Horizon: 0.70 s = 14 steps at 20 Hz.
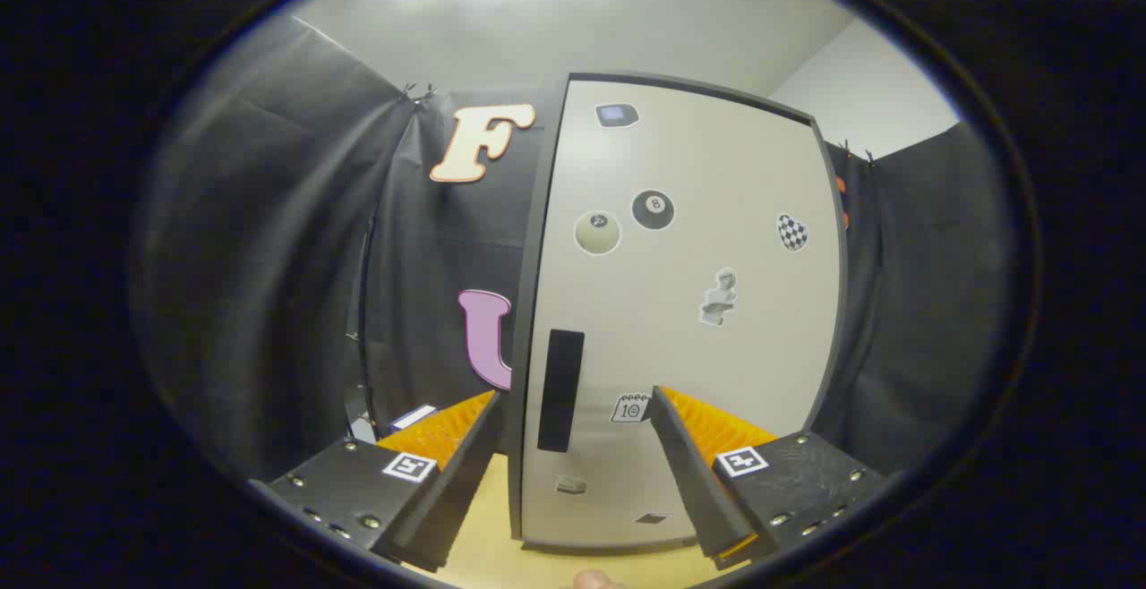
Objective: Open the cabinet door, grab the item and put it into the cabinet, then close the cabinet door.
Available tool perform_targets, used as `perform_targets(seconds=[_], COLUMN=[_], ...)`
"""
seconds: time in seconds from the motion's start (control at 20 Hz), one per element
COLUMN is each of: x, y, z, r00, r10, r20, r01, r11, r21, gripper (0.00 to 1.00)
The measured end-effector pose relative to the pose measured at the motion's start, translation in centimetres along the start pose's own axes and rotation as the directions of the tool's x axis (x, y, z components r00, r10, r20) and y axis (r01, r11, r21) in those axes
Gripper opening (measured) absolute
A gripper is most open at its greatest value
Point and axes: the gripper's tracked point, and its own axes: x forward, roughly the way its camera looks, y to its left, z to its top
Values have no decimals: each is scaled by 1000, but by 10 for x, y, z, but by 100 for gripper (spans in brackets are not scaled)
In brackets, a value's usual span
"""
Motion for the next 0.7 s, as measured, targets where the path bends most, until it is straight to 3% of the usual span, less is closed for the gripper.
perform_targets(seconds=[0.7], x=[24], y=[0], z=[-5], r00=[1000], r10=[0], r20=[-31], r01=[0], r11=[1000], r21=[11], gripper=[98])
